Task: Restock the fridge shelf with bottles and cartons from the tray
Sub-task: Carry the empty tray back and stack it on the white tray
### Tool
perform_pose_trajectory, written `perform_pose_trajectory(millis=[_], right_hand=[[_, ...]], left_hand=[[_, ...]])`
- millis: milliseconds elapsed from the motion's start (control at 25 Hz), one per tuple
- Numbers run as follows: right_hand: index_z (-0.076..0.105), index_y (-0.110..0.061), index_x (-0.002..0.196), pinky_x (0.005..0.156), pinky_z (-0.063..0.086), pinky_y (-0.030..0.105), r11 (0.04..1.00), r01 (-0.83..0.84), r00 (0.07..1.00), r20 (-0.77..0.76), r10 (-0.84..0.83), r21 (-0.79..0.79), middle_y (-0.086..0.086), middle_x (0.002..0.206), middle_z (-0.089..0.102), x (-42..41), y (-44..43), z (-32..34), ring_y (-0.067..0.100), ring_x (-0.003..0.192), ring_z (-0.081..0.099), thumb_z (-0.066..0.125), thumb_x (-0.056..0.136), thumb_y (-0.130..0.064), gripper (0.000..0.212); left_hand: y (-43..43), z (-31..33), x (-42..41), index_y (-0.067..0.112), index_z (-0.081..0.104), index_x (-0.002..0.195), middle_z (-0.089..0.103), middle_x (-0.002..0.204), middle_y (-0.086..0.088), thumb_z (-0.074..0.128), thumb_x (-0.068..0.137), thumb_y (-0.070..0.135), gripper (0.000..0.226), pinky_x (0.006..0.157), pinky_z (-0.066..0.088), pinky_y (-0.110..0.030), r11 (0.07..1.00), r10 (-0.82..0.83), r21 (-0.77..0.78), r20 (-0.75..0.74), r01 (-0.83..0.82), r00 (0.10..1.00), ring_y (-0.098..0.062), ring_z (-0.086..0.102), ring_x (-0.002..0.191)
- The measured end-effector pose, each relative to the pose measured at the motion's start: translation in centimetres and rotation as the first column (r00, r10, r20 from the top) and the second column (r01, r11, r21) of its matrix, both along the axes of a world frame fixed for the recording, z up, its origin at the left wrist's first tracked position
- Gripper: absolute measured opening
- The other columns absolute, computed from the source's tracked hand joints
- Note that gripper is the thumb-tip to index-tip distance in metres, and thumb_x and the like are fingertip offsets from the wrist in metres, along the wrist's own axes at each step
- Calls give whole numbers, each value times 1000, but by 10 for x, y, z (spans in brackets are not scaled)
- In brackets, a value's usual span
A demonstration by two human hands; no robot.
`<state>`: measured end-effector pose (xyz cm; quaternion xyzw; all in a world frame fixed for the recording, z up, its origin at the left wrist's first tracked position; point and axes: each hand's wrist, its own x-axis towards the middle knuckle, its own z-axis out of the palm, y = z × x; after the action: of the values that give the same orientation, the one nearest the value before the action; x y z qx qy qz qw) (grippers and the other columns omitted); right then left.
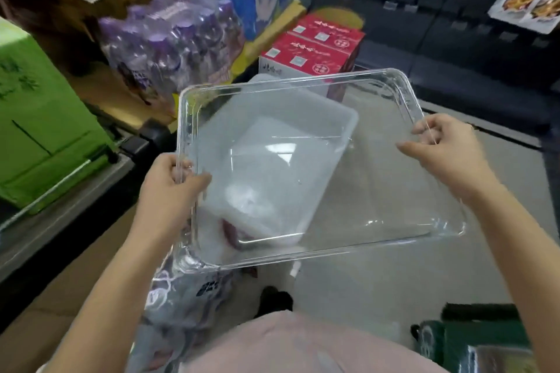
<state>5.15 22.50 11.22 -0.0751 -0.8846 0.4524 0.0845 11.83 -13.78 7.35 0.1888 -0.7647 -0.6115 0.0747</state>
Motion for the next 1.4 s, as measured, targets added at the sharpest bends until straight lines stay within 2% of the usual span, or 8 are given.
perform_pose_trajectory(millis=[200, 400, 600, 760, 880, 1000, 1160, 1400], right_hand=[[51, -26, 71, 37, 34, 11, 990, -140, 990, 5, 140, 34, -5, 55, 46, -114, -19, 5, -2, 35, 39, 74, 74, -11, 28], [54, -24, 72, 47, 35, 24, 926, -362, 931, 96, 352, 110, -6, 54, 47, -207, -35, -17, 8, 43, 42, 77, 73, -15, 24], [53, -26, 74, 48, 34, 26, 801, -588, 807, 142, 573, 109, -10, 56, 51, -287, -57, -47, 11, 47, 44, 77, 74, -14, 26], [57, -10, 83, 51, 34, 27, 672, -721, 693, 181, 698, 168, 3, 65, 54, -325, -72, -72, 19, 54, 44, 75, 76, -16, 21], [54, -6, 83, 52, 36, 31, 581, -788, 615, 201, 763, 206, 6, 66, 53, -335, -81, -92, 20, 55, 45, 71, 78, -15, 20], [50, -9, 79, 48, 32, 28, 521, -814, 572, 198, 796, 256, 2, 59, 47, -340, -90, -111, 15, 52, 43, 69, 79, -12, 19], [49, -7, 84, 47, 28, 25, 507, -824, 560, 223, 798, 253, 5, 64, 48, -347, -92, -138, 19, 56, 45, 68, 81, -11, 19], [50, -2, 89, 47, 34, 26, 531, -811, 582, 242, 776, 246, 11, 68, 52, -354, -97, -149, 24, 59, 47, 67, 81, -14, 23]], left_hand=[[1, 0, -64, 29, 48, 75, 49, 62, 6, 67, 78, 18, 22, 49, 35, -29, 985, 154, -78, 15, -153, 988, -9, 43, 49], [17, -28, -86, 25, 52, 83, 56, 80, 0, 65, 80, 16, 16, 52, 36, -28, 941, 327, -133, 119, -311, 938, -11, 50, 63], [48, -57, -99, 12, 55, 98, 63, 85, -8, 63, 80, 16, 20, 64, 47, -39, 852, 520, -187, 194, -489, 832, -25, 58, 74], [81, -78, -96, 13, 53, 92, 57, 76, 2, 66, 79, 19, 19, 53, 35, -27, 714, 693, -350, 233, -606, 682, -13, 53, 67], [99, -95, -96, 11, 53, 94, 49, 67, 8, 66, 81, 19, 20, 50, 27, -23, 644, 757, -460, 266, -611, 597, -5, 45, 60], [107, -107, -95, 6, 55, 103, 59, 79, 0, 65, 82, 21, 28, 62, 35, -29, 634, 767, -520, 332, -572, 549, -18, 52, 70], [108, -116, -99, 3, 53, 112, 66, 106, -16, 63, 86, 28, 36, 72, 40, -34, 658, 747, -566, 409, -496, 524, -35, 61, 96], [115, -121, -109, 0, 48, 112, 67, 104, -21, 55, 91, 28, 36, 63, 37, -33, 638, 753, -681, 455, -359, 475, -39, 63, 91]])
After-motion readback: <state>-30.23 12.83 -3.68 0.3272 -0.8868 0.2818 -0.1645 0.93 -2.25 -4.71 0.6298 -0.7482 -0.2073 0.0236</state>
